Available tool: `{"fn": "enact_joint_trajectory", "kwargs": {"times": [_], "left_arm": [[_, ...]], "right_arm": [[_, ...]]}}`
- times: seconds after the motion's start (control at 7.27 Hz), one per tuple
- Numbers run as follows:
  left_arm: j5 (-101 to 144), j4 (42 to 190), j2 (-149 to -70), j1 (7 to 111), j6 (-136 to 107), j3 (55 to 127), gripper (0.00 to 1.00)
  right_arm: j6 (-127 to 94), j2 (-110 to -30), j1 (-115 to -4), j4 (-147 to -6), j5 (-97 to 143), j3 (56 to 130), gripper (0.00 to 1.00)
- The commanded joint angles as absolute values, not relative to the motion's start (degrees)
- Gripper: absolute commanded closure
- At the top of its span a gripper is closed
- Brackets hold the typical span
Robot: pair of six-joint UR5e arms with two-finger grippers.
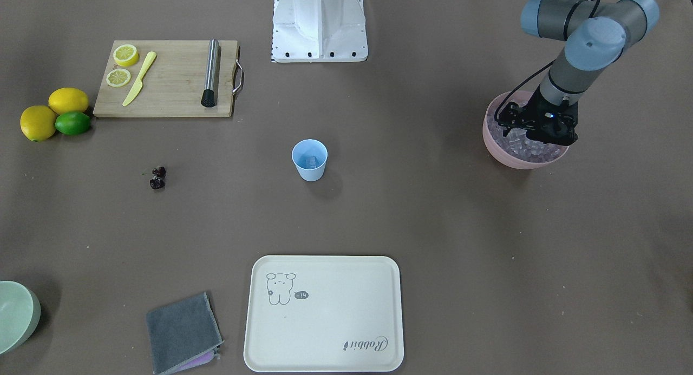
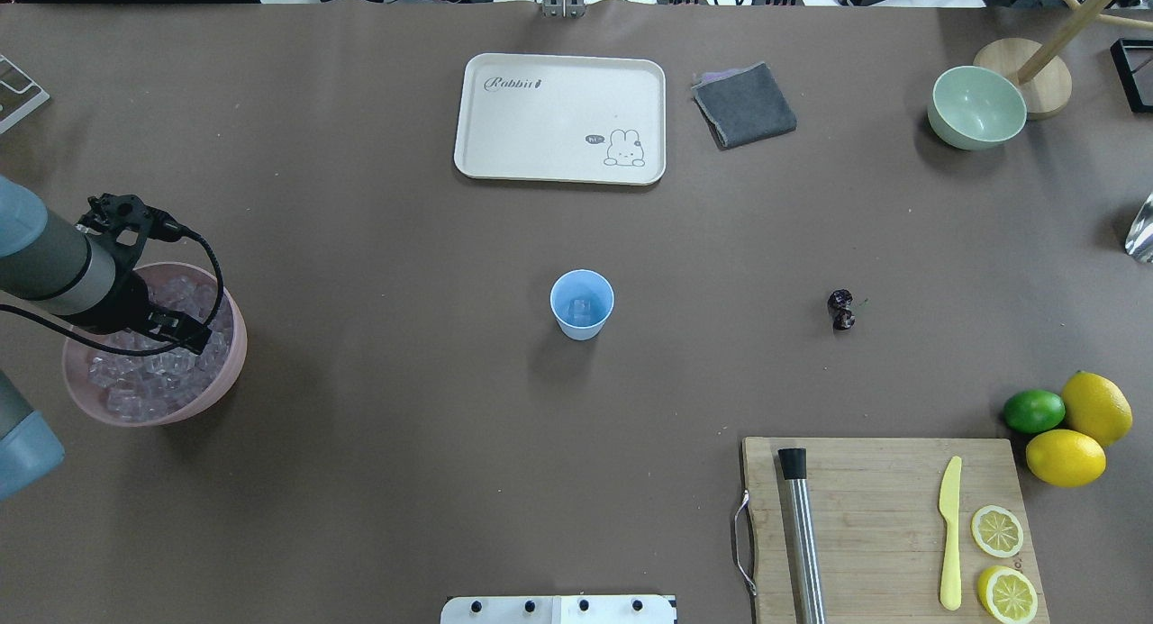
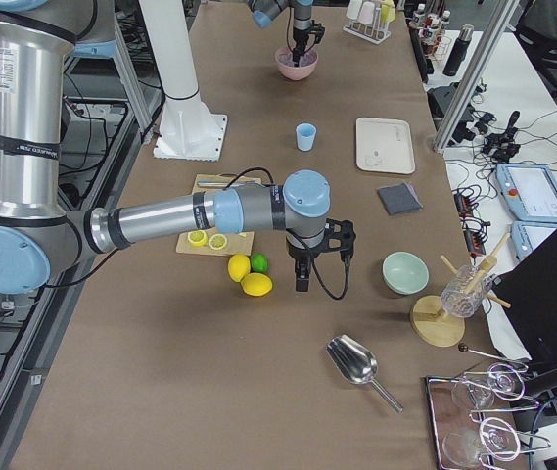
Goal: Put ice and cherries in cup
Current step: 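Close the left gripper on an ice cube in the bowl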
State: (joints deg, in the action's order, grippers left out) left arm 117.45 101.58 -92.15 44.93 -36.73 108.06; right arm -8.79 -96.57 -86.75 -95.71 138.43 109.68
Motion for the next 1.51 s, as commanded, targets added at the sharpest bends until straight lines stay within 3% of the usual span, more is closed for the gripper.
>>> {"fn": "enact_joint_trajectory", "kwargs": {"times": [0.0,0.28,0.55,1.1,1.38], "left_arm": [[117.51,101.51,-92.11,44.91,-36.74,108.11,0.48],[117.51,101.51,-91.67,44.91,-36.74,108.37,0.7],[117.68,101.51,-91.41,45.0,-36.74,109.07,0.7],[117.69,101.43,-87.29,45.79,-36.74,114.24,0.84],[117.51,101.6,-85.26,46.93,-36.74,121.08,1.0]], "right_arm": [[-8.79,-96.59,-86.75,-95.71,138.43,109.6,0.0],[-8.79,-96.68,-86.75,-95.71,138.43,110.21,0.0],[-8.79,-97.03,-86.75,-95.71,138.43,110.57,0.0],[-8.79,-97.03,-86.75,-95.71,138.43,111.62,0.0],[-8.79,-97.03,-86.75,-95.71,138.43,111.71,0.0]]}}
